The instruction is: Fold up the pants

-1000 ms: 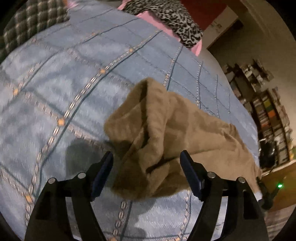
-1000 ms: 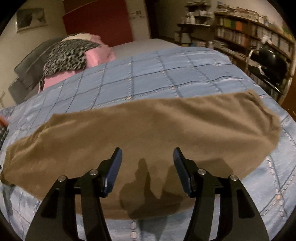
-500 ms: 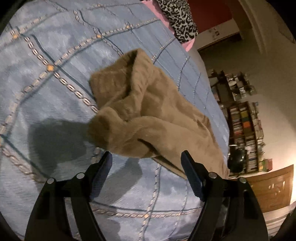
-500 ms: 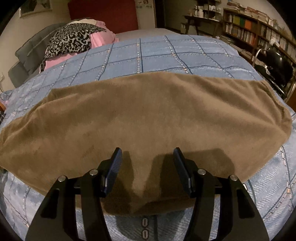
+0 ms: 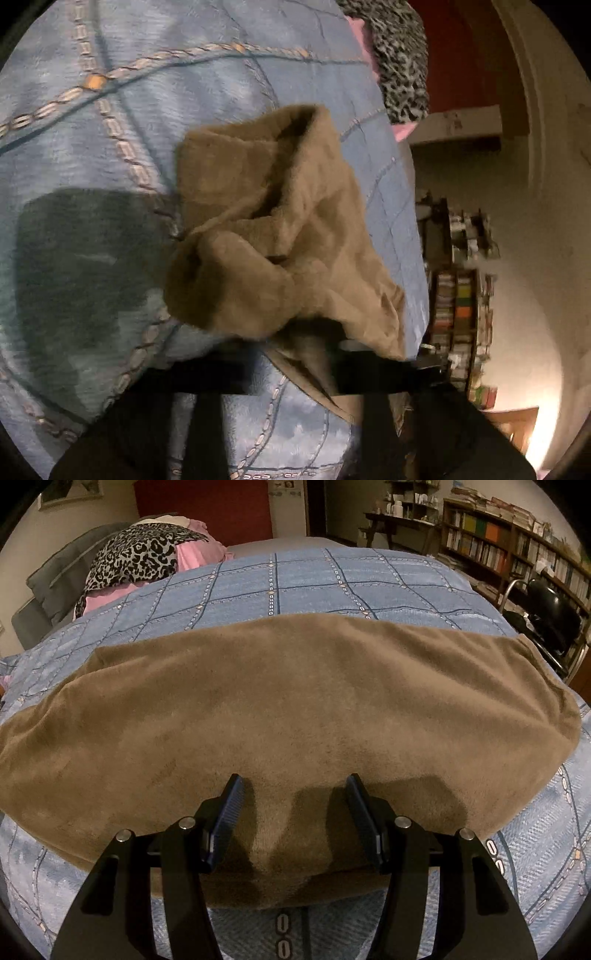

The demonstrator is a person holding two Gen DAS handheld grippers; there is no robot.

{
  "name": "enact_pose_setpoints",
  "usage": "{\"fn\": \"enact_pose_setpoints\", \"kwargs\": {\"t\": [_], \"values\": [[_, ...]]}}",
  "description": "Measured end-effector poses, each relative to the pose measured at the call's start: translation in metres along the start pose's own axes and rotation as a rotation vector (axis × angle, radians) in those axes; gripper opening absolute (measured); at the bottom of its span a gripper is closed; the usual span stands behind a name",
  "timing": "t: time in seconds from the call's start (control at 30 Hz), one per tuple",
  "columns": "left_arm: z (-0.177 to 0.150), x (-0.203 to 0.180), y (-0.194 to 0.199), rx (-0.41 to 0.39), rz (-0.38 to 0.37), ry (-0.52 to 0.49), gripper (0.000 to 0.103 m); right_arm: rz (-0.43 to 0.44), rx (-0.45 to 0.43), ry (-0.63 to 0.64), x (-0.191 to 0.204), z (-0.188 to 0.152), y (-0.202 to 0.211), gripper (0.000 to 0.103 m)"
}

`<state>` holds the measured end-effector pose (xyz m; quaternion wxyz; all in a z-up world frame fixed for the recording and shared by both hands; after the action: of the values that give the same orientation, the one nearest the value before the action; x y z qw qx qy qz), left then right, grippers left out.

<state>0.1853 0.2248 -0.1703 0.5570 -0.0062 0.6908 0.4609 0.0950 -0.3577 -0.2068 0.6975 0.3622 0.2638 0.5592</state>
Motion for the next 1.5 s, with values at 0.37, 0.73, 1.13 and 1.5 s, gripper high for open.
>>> {"fn": "enact_pose_setpoints", "kwargs": {"t": [0.37, 0.73, 1.13, 1.5], "values": [[-0.004, -0.113, 0.050, -0.283, 0.055, -0.671, 0.005, 0.000, 0.014, 0.028, 0.004, -0.007, -0.003, 0.059], [-0.023, 0.017, -0.002, -0.085, 0.215, -0.488, 0.010, -0.012, 0.059, 0.066, 0.007, -0.013, -0.006, 0.059], [-0.031, -0.044, 0.028, -0.231, 0.417, -0.656, 0.026, 0.037, 0.036, 0.038, 0.001, -0.016, 0.007, 0.059], [-0.022, -0.092, 0.059, -0.408, 0.439, -0.689, 0.059, -0.026, 0.042, -0.034, -0.038, -0.015, 0.004, 0.059]]}}
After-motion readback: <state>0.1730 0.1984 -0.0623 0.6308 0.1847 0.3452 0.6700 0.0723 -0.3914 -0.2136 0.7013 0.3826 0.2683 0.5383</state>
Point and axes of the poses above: each gripper's, at about its wrist camera, not at the fingertips, and y roughly against the way its jaws point, x to its left, z to its top, the point moved 9 cm from there along -y, roughly the way its jaws point, and after that the axes turned 2 degrees about y, right-handed, at the moved point
